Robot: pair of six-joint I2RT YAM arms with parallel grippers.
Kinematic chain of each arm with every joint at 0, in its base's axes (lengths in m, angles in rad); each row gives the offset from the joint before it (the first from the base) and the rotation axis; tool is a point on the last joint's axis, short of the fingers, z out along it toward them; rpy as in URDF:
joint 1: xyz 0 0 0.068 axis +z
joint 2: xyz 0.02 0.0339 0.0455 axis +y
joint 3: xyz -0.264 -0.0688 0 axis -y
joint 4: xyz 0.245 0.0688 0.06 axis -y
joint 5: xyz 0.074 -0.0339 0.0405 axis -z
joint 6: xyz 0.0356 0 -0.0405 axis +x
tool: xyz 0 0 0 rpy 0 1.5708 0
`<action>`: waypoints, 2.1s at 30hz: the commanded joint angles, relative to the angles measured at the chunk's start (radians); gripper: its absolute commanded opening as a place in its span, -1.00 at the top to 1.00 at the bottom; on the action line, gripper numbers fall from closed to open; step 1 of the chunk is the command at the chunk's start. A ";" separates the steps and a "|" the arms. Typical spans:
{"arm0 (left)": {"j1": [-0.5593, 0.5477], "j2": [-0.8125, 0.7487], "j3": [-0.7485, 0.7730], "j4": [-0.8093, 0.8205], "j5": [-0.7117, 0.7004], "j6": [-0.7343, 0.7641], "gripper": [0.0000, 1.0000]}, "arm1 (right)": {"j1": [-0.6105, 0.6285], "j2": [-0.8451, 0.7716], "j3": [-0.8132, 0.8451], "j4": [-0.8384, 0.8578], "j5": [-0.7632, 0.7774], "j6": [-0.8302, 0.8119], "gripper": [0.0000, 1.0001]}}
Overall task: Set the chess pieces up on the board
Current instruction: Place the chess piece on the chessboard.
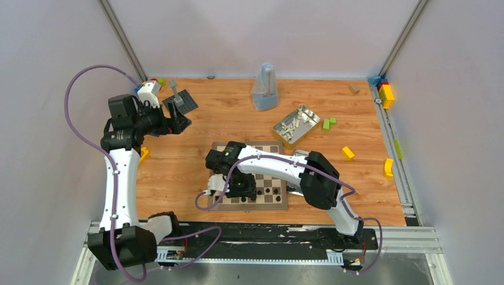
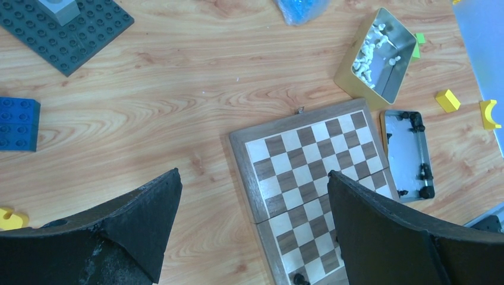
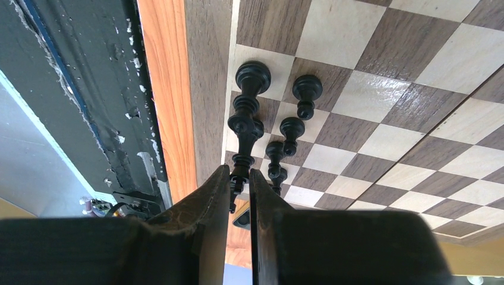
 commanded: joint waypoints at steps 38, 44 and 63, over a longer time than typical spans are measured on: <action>0.016 -0.037 -0.023 0.042 0.040 -0.004 -1.00 | 0.029 0.017 0.058 0.023 0.032 -0.013 0.56; 0.017 -0.037 -0.022 0.043 0.039 -0.005 -1.00 | 0.031 0.013 0.051 0.024 0.030 -0.013 0.53; 0.018 -0.035 -0.024 0.042 0.044 -0.003 -1.00 | 0.033 0.011 0.048 0.021 0.012 -0.005 0.72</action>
